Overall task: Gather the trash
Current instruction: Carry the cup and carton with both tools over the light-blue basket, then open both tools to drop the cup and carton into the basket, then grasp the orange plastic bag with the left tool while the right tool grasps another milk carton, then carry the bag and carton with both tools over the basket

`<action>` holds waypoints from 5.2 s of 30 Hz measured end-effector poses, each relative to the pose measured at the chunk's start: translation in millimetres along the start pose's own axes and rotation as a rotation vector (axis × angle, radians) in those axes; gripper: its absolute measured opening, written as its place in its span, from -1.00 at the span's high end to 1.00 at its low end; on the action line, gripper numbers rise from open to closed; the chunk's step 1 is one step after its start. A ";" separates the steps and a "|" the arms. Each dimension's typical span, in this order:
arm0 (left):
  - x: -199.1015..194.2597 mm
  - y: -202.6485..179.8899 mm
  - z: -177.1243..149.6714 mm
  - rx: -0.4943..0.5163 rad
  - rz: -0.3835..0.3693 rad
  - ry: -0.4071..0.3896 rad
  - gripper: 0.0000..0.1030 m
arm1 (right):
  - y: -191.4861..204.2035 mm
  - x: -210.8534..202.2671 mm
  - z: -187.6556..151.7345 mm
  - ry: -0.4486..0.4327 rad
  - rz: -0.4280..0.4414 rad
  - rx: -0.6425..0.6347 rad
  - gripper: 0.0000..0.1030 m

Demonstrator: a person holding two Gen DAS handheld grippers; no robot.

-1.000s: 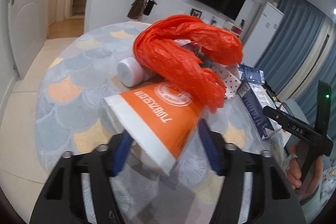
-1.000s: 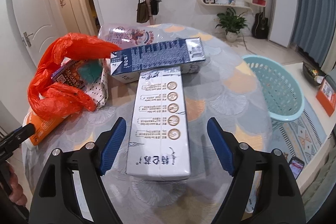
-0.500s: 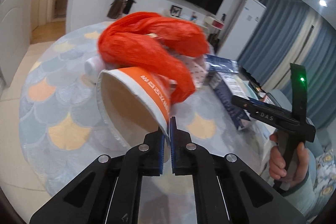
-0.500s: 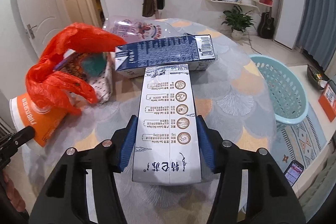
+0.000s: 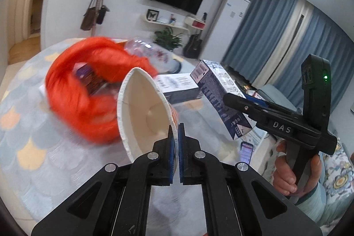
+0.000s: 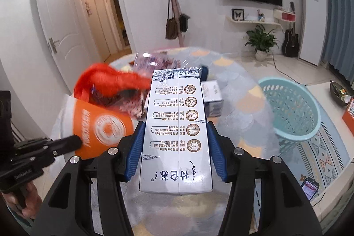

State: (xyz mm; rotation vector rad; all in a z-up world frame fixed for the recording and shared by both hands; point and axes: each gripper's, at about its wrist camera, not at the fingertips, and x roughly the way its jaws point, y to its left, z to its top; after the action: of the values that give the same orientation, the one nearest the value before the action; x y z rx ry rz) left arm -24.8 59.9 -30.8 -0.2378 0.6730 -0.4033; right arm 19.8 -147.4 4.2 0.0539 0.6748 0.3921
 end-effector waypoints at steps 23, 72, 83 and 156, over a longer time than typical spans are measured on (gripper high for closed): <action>114.4 -105.4 110.4 0.143 -0.170 -0.039 0.97 | -190.0 -9.1 25.8 -0.106 -0.297 0.322 -0.01; 159.7 -125.7 121.5 0.150 -0.067 0.002 -0.08 | -203.2 25.4 35.3 0.036 -0.300 0.358 -0.03; 35.3 -39.9 113.3 0.104 0.234 -0.178 -0.46 | -91.8 17.0 58.2 -0.021 -0.167 0.147 -0.05; -65.3 63.7 78.3 -0.040 0.243 -0.266 0.70 | 58.7 35.9 -26.3 0.261 0.103 -0.093 -0.59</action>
State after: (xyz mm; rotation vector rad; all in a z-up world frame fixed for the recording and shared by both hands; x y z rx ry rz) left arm -2.4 151.9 43.3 -0.2396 0.4419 -0.1215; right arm 9.4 -81.7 -27.5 -0.0524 0.9124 0.5352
